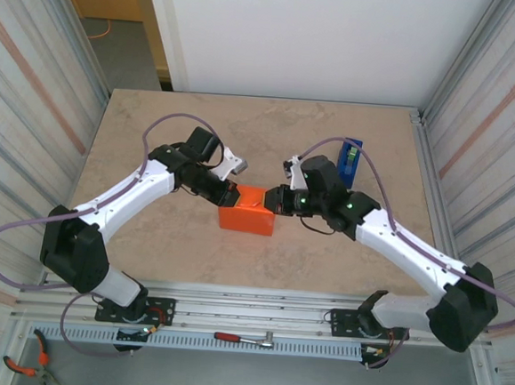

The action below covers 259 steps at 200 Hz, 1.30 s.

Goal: Wrap the gift box in paper
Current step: Fold the wrapping paper for the gift box, then rotate the gift box at the center of the table.

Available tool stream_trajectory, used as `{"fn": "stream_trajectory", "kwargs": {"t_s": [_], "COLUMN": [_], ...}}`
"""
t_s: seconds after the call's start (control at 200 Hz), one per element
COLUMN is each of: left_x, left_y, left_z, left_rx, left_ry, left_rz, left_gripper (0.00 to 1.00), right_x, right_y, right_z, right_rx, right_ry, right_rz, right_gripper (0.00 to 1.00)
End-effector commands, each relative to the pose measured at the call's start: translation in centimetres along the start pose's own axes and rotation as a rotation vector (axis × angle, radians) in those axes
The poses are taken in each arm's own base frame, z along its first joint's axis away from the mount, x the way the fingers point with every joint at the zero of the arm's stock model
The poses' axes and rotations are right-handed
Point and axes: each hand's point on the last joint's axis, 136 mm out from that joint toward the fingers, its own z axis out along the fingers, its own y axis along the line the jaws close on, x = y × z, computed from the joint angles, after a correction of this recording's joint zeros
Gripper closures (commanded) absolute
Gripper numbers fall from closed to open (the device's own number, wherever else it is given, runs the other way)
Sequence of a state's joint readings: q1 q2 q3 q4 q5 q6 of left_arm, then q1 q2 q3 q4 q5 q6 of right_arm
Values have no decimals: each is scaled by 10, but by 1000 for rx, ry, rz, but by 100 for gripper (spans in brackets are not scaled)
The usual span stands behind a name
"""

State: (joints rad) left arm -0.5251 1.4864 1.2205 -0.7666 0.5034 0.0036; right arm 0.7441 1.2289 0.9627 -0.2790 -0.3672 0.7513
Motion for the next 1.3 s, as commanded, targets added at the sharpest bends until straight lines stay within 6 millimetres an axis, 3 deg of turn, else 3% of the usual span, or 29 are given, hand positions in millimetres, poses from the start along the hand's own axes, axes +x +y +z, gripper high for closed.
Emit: {"fn": "stream_trajectory", "kwargs": {"t_s": [0.0,0.145,0.296,0.416,0.967,1.137,1.293], "left_x": [26,27,29,33,41,45,46], "left_y": [11,13,14,15,19,24,26], "left_z": [15,16,16,17,25,28,30], "left_rx": [-27,-31,-37,-41,-52,-70,-76], "left_ry": [92,95,96,100,97,102,100], "left_rz": [-27,-29,-31,-35,-41,-40,-44], "left_gripper": [100,100,100,100,100,100,100], "right_x": [32,59,66,57,0,5,18], "right_y": [-16,-35,-60,-71,-86,-91,-98], "right_z": [4,16,28,33,55,54,32], "right_rx": [45,89,155,193,209,214,254], "right_ry": [57,75,47,5,-51,-27,-35], "right_rz": [26,36,54,60,110,124,135], "right_gripper": [100,100,100,100,100,100,100]}}
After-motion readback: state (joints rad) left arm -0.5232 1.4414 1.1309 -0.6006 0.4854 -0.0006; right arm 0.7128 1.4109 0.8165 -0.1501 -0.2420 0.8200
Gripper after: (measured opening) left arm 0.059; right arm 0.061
